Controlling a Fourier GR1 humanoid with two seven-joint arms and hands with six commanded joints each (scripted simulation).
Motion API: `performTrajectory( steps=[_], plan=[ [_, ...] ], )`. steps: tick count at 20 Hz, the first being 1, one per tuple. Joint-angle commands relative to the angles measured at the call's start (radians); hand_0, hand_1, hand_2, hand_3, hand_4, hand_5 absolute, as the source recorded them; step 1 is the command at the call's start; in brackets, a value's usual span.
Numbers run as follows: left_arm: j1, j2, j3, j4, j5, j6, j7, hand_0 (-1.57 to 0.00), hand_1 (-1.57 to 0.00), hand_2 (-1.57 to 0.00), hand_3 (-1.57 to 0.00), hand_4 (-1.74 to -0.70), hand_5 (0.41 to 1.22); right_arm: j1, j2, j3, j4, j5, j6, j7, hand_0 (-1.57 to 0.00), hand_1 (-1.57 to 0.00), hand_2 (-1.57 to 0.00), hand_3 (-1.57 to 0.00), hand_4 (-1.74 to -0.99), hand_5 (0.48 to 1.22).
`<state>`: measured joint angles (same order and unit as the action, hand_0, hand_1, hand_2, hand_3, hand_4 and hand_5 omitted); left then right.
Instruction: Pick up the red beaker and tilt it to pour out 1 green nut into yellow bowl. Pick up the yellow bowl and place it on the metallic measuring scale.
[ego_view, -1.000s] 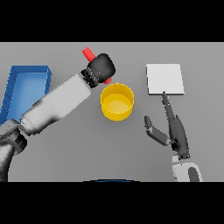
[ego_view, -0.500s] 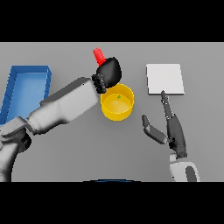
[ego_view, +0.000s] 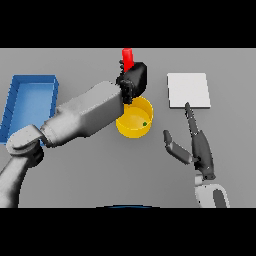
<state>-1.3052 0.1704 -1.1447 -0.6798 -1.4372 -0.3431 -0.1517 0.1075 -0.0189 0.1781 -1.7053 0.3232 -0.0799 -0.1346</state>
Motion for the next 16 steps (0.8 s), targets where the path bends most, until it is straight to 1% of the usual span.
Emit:
performTrajectory(
  steps=[1, 2, 3, 4, 6, 7, 8, 9, 10, 11, 13, 14, 16],
  plan=[
    [-0.026, 0.008, 0.018, 0.011, 0.005, 0.042, -0.012, -1.57, -1.57, -1.57, -1.57, -1.73, 1.221, -0.001, -0.003, -0.004, 0.005, -0.001, -0.001, -0.006, 0.0, 0.0, 0.0, 0.0, -1.027, 0.686],
    [-0.042, 0.002, 0.041, 0.028, 0.018, 0.061, -0.009, -1.57, -1.57, -1.57, -1.57, -1.73, 1.221, -0.01, -0.004, -0.013, 0.013, -0.007, -0.005, 0.005, 0.0, 0.0, 0.0, 0.0, -1.035, 0.684],
    [-0.069, 0.011, 0.063, 0.048, 0.028, 0.066, -0.015, -1.57, -1.57, -1.57, -1.57, -1.73, 1.221, -0.007, 0.004, -0.005, 0.019, -0.005, -0.005, -0.016, 0.0, 0.0, 0.0, 0.0, -1.035, 0.685],
    [-0.102, 0.025, 0.075, 0.06, 0.029, 0.056, -0.022, -1.57, -1.57, -1.57, -1.57, -1.73, 1.221, -0.013, 0.004, -0.001, 0.025, 0.01, -0.012, -0.012, 0.0, 0.0, 0.0, 0.0, -1.03, 0.683],
    [-0.148, 0.04, 0.137, 0.104, 0.066, 0.074, -0.03, -1.57, -1.57, -1.57, -1.57, -1.73, 1.221, 0.004, -0.001, 0.003, 0.005, 0.023, -0.019, -0.028, 0.0, 0.0, 0.0, 0.0, -1.023, 0.682],
    [-0.172, 0.045, 0.179, 0.133, 0.091, 0.071, -0.011, -1.57, -1.57, -1.57, -1.26, -1.73, 1.221, -0.001, -0.003, 0.001, 0.006, 0.026, -0.022, -0.016, 0.0, 0.0, 0.0, 0.0, -1.024, 0.681],
    [-0.192, 0.057, 0.205, 0.153, 0.107, 0.074, -0.009, -1.57, -1.57, -1.57, -1.02, -1.73, 1.221, -0.009, -0.001, 0.0, 0.01, 0.023, -0.021, -0.001, 0.0, 0.0, 0.0, 0.0, -1.028, 0.68],
    [-0.208, 0.081, 0.25, 0.177, 0.139, 0.105, -0.021, -1.57, -1.57, -1.57, -1.13, -1.73, 1.221, -0.019, 0.001, 0.001, 0.012, 0.03, -0.024, 0.013, 0.0, 0.0, 0.0, 0.0, -1.018, 0.68],
    [-0.222, 0.1, 0.291, 0.202, 0.171, 0.101, -0.028, -1.57, -1.57, -1.57, -1.22, -1.73, 1.221, -0.019, 0.008, -0.002, 0.011, 0.009, -0.016, 0.013, 0.0, 0.0, 0.0, 0.0, -1.009, 0.676],
    [-0.236, 0.113, 0.346, 0.232, 0.214, 0.089, -0.018, -1.57, -1.57, -1.57, -1.29, -1.73, 1.221, -0.008, 0.003, 0.003, 0.01, 0.009, -0.011, -0.021, 0.0, 0.0, 0.0, 0.0, -1.001, 0.683],
    [-0.257, 0.144, 0.461, 0.283, 0.298, 0.079, 0.047, -1.57, -1.57, -1.57, -1.39, -1.73, 1.221, -0.008, 0.014, 0.009, 0.02, 0.023, -0.025, -0.015, 0.0, 0.0, 0.0, 0.0, -0.996, 0.675],
    [-0.259, 0.166, 0.512, 0.303, 0.339, 0.079, 0.068, -1.57, -1.57, -1.57, -1.43, -1.73, 1.221, -0.026, 0.009, 0.003, 0.021, 0.022, -0.025, -0.007, 0.0, 0.0, 0.0, 0.0, -0.99, 0.672],
    [-0.254, 0.206, 0.615, 0.337, 0.422, 0.106, 0.129, -1.57, -1.57, -1.57, -1.44, -1.74, 1.221, -0.026, 0.01, -0.001, 0.03, 0.003, -0.015, -0.016, 0.0, 0.0, 0.0, 0.0, -1.004, 0.668]
  ],
)
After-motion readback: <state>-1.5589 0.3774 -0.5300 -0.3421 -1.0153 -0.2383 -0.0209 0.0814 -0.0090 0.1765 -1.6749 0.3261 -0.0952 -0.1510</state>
